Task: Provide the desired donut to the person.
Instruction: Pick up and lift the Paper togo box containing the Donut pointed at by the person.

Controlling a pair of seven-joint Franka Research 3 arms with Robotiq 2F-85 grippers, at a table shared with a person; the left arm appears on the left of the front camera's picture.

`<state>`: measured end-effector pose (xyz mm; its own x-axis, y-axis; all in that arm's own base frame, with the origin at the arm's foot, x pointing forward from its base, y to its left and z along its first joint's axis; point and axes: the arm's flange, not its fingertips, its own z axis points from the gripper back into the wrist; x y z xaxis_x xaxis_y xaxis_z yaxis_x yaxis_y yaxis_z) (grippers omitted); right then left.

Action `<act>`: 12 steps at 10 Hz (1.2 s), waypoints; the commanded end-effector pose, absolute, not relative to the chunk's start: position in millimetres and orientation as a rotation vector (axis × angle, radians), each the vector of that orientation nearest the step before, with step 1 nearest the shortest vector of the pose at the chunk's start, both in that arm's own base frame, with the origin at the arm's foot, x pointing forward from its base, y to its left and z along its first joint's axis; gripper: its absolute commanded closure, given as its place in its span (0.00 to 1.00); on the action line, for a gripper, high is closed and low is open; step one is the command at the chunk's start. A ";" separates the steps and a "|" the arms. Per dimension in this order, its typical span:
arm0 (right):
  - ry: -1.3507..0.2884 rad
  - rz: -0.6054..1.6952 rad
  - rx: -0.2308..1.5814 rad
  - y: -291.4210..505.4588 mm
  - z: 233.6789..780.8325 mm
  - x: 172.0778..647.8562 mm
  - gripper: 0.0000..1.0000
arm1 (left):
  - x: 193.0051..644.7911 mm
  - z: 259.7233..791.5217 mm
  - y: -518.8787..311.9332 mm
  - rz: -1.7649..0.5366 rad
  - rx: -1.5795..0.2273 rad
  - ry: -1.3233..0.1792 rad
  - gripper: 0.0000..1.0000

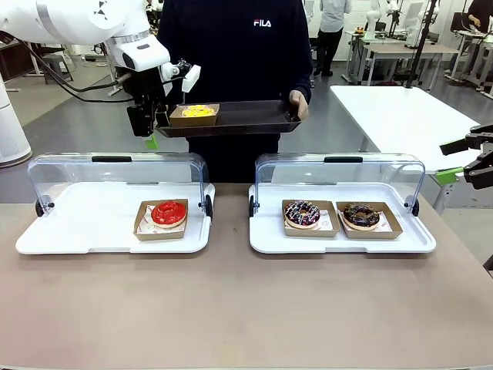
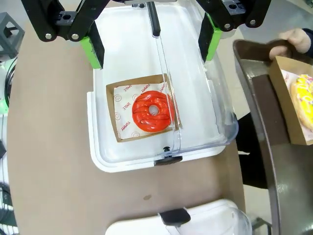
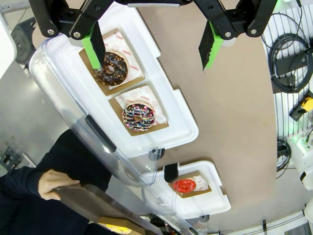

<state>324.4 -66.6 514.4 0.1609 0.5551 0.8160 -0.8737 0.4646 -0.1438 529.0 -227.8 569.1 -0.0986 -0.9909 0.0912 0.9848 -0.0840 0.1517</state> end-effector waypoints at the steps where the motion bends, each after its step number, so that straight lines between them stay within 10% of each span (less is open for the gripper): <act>1: -0.975 1.069 0.425 -66.0 513.3 327.7 0.00 | 490.7 590.2 -194.3 -1.561 -0.037 -0.244 0.00; 12: -0.975 1.069 0.425 -66.0 513.3 327.7 0.00 | 337.3 535.5 60.2 -1.324 -0.312 -0.809 0.00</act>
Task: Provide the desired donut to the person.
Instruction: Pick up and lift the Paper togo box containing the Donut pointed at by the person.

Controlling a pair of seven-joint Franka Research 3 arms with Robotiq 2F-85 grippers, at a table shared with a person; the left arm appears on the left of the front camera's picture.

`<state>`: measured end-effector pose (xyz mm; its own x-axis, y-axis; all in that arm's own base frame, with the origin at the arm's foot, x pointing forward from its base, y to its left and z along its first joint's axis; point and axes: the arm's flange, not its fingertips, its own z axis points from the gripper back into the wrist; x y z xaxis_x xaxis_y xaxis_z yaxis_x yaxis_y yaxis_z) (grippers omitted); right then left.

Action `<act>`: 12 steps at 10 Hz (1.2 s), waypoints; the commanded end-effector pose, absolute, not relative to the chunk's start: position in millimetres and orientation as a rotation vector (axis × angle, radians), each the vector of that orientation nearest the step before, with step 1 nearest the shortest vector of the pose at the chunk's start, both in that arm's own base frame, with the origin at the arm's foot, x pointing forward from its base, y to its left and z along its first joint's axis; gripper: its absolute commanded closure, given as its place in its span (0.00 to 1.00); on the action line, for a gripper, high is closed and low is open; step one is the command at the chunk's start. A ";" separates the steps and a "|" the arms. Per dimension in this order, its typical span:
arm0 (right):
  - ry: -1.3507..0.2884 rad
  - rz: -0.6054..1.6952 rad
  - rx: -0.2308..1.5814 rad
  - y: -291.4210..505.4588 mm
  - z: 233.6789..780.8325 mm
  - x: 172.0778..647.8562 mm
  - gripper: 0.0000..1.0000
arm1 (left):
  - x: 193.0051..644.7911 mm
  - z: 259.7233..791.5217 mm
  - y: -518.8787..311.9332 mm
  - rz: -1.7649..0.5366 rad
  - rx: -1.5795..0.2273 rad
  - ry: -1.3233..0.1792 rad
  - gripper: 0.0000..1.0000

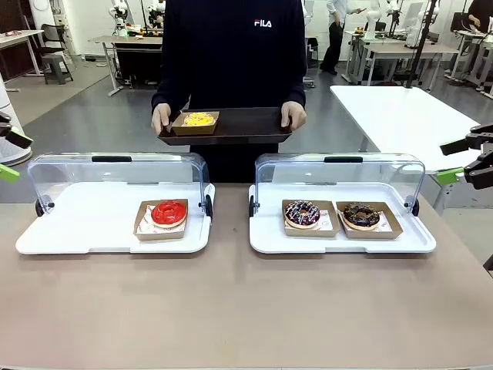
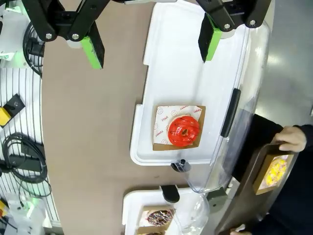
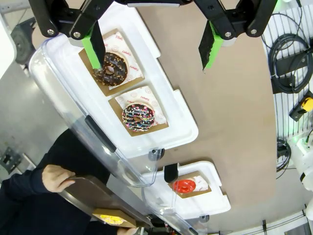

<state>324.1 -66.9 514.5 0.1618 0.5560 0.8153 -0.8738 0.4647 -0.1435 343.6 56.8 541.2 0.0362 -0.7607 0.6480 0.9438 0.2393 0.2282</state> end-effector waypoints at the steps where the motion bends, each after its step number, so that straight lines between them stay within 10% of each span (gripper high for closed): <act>1: -0.975 1.069 0.425 -66.0 513.3 327.7 0.00 | 332.3 530.9 69.8 -1.325 -0.319 -0.835 0.00; 12: -0.975 1.069 0.425 -66.0 513.3 327.7 0.00 | 331.1 499.8 106.8 -1.269 -0.425 -0.988 0.00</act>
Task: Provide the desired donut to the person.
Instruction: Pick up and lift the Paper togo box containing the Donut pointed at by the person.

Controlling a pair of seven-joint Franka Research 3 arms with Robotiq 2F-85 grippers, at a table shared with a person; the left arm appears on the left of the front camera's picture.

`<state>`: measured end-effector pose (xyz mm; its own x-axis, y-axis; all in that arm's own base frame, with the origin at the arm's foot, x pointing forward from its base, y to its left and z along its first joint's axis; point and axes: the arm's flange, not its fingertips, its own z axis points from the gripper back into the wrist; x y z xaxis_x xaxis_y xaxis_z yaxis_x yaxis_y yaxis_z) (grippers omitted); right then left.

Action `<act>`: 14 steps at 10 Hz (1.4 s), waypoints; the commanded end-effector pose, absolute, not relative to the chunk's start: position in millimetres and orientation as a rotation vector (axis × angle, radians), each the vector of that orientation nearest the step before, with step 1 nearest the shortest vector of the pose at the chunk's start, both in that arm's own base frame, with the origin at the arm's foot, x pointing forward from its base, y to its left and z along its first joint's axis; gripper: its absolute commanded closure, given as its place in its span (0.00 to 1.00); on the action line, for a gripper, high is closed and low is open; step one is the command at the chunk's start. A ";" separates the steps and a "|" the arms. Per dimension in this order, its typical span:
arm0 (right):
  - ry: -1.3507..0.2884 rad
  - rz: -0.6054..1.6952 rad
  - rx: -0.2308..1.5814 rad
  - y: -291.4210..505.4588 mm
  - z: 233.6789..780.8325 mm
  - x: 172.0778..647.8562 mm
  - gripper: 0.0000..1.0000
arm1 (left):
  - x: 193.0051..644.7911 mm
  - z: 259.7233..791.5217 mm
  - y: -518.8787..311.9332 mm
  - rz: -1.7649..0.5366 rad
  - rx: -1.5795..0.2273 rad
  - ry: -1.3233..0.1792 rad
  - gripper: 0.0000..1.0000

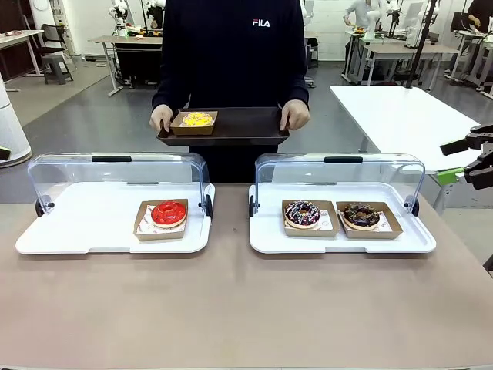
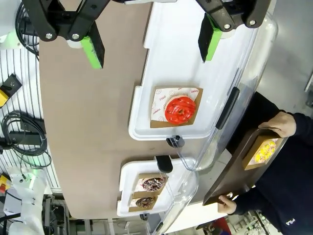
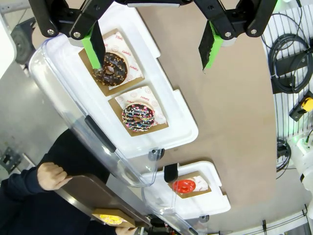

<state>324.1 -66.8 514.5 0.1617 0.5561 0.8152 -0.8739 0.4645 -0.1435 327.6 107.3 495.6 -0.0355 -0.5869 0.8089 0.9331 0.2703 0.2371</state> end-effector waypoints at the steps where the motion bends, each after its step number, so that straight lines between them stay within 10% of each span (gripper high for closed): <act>1: -0.975 1.069 0.425 -66.0 513.3 327.7 0.00 | 333.6 508.8 103.0 -1.253 -0.407 -0.935 0.00; 14: -0.975 1.069 0.425 -66.0 513.3 327.7 0.00 | 327.6 495.6 107.3 -1.289 -0.446 -0.989 0.00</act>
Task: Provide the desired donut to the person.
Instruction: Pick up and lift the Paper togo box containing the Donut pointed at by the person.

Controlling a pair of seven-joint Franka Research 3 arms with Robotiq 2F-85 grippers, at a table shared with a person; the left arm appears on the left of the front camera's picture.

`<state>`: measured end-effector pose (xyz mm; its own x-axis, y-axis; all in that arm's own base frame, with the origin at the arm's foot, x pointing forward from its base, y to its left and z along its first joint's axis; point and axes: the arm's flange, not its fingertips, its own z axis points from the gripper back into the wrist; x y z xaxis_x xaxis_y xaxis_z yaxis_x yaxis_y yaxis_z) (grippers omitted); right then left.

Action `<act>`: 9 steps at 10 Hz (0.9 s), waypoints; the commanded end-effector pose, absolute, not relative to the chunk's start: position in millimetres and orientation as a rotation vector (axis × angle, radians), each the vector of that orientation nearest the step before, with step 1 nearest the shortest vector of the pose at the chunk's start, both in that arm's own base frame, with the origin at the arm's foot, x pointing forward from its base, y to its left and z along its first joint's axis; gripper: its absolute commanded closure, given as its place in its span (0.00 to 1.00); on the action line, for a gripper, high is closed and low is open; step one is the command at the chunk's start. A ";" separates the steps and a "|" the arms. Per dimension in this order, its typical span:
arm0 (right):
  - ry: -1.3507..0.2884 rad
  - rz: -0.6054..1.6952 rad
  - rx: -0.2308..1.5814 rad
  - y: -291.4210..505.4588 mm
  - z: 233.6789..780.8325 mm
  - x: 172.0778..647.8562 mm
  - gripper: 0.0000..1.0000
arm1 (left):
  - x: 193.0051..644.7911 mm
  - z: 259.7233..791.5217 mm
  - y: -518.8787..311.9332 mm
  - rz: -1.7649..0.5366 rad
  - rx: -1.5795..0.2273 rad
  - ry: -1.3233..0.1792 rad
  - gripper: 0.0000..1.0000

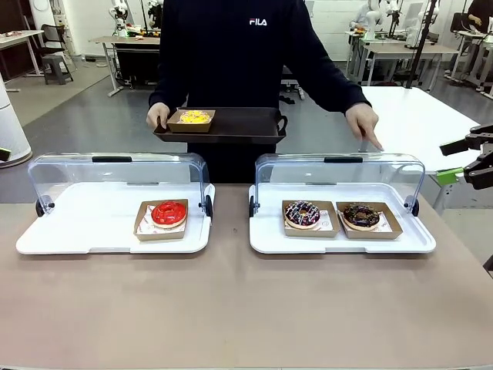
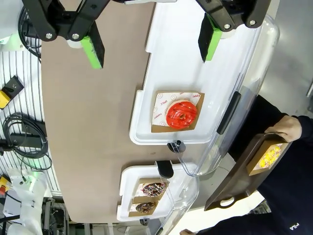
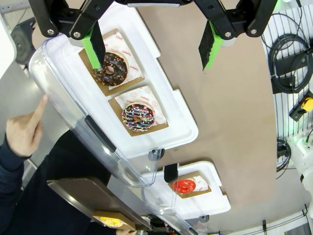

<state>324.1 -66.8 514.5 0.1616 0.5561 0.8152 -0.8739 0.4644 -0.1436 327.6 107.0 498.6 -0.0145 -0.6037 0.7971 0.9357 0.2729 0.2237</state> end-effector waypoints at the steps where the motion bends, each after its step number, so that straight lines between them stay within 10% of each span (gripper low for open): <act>1: -0.975 1.069 0.425 -66.0 513.3 327.7 0.00 | 327.6 495.6 107.3 -1.289 -0.446 -0.989 0.00; 9: -0.975 1.069 0.425 -66.0 513.3 327.7 0.00 | 327.6 495.6 107.3 -1.289 -0.446 -0.989 0.00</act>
